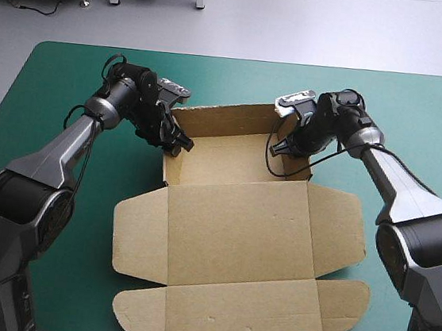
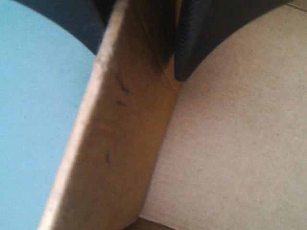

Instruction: Fold the box

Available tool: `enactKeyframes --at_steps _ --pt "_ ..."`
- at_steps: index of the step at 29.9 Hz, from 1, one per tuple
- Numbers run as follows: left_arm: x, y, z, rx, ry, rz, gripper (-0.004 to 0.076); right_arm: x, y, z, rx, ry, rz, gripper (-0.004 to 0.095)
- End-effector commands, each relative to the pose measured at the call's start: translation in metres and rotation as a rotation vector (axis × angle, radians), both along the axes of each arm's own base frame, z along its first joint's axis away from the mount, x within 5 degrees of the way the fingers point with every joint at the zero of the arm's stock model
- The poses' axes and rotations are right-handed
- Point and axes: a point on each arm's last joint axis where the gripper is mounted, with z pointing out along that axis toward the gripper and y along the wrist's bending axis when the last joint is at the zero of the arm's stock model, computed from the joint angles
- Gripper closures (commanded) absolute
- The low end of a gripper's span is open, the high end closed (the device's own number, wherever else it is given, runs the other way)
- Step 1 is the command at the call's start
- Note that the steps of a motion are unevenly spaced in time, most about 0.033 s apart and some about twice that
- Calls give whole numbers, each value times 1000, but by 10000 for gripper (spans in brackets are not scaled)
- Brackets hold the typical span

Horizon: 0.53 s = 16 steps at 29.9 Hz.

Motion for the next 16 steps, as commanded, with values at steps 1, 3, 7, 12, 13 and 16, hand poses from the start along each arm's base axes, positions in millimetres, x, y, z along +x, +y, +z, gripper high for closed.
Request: enactKeyframes --at_steps 1,3,7,12,13,16 --pt "-10 1 38 -33 -98 -7 324 -3 -6 47 10 -165 8 602" --pt "-13 1 43 -38 -113 -7 324 -1 -5 57 20 -196 7 602" --pt "-16 2 61 -56 -157 -5 324 2 -4 78 41 -259 6 602" --pt "-23 -2 94 -163 -233 -5 324 3 -7 90 12 -297 8 602" --pt "-26 -3 102 -189 -249 -7 324 3 -8 90 1 -298 8 602" --pt "-37 -3 130 -250 -298 -17 324 2 -8 89 -10 -280 8 602"
